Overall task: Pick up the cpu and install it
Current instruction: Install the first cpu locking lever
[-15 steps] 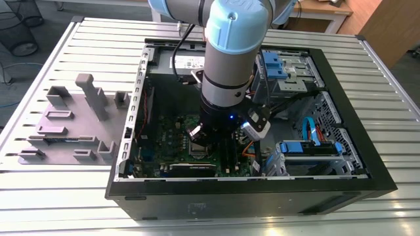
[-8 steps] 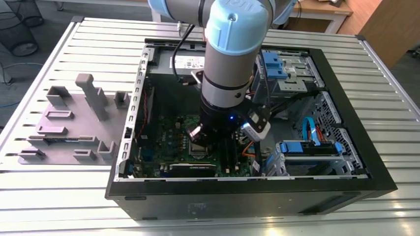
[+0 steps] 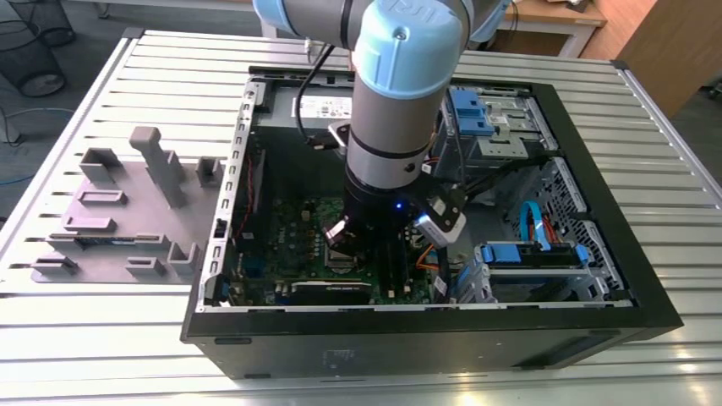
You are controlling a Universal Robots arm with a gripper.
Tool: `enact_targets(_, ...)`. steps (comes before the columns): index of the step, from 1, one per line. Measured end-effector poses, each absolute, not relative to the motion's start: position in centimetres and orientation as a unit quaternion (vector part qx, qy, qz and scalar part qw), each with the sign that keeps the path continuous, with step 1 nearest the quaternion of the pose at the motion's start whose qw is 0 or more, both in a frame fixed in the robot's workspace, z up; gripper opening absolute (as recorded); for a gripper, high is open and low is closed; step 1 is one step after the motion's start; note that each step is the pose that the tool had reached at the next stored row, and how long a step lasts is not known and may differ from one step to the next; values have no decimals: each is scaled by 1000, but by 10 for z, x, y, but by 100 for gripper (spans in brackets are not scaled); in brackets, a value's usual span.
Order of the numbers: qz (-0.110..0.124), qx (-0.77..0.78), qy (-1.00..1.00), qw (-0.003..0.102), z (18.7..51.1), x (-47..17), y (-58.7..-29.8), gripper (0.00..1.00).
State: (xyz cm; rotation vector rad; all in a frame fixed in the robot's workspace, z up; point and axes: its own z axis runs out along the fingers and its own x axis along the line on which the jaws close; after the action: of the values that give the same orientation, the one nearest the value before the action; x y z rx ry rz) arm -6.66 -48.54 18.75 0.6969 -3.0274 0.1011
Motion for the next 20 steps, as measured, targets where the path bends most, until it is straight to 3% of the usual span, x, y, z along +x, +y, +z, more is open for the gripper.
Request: enact_targets(20, 27, 224, -974, 15, 187, -66, -486, 10)
